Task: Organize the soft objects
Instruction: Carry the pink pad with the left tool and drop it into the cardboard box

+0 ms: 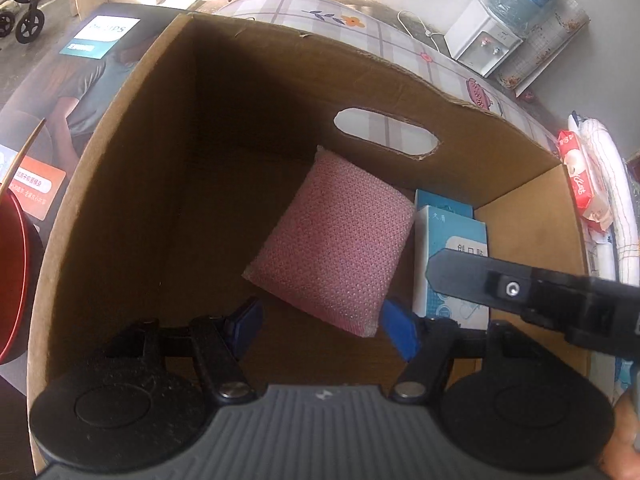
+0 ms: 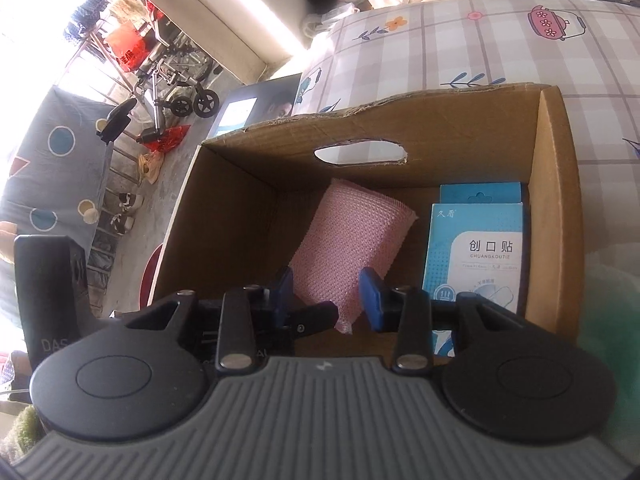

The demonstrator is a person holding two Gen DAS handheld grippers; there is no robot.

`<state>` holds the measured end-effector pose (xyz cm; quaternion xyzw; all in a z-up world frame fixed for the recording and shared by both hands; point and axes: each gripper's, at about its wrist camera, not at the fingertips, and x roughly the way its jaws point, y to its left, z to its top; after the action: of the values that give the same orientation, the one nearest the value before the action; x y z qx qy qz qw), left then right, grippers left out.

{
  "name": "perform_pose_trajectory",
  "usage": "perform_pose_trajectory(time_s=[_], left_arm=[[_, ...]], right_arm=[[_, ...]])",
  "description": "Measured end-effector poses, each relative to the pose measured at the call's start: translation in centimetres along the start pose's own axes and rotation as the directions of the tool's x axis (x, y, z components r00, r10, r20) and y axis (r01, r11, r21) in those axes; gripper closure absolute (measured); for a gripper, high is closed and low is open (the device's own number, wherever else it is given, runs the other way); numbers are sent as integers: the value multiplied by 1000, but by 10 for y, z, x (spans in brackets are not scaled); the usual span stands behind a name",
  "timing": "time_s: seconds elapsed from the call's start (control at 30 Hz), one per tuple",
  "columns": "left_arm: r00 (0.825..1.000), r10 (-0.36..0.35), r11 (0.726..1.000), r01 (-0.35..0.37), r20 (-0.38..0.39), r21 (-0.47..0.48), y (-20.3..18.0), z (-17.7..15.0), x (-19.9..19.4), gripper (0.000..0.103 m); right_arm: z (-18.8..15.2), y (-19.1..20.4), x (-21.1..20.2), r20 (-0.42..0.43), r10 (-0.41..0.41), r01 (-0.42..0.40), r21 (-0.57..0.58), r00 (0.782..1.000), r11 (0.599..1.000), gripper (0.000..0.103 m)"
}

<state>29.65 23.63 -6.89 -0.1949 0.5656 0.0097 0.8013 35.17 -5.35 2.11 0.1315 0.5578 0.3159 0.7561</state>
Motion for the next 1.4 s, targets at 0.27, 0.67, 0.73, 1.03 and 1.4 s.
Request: perform_pose_trajectory(time_s=[0.27, 0.67, 0.73, 1.03, 1.4], left_arm=[[998, 10, 1000, -11, 59, 13, -12, 13, -4, 32], [998, 52, 993, -55, -28, -106, -17, 29, 39, 22], [999, 18, 992, -23, -40, -126, -18, 25, 40, 23], [998, 50, 999, -50, 47, -11, -40, 19, 36, 22], [993, 57, 997, -52, 103, -53, -31, 13, 2, 22]], right_arm=[[-11, -12, -82, 148, 65, -54, -73, 987, 996, 66], [-84, -70, -153, 252, 140, -157, 51, 958, 986, 65], [-96, -79, -158, 263, 128, -152, 71, 956, 986, 65], [-126, -98, -169, 285, 69, -105, 115, 956, 988, 65], [-145, -102, -191, 320, 28, -59, 88, 947, 994, 63]])
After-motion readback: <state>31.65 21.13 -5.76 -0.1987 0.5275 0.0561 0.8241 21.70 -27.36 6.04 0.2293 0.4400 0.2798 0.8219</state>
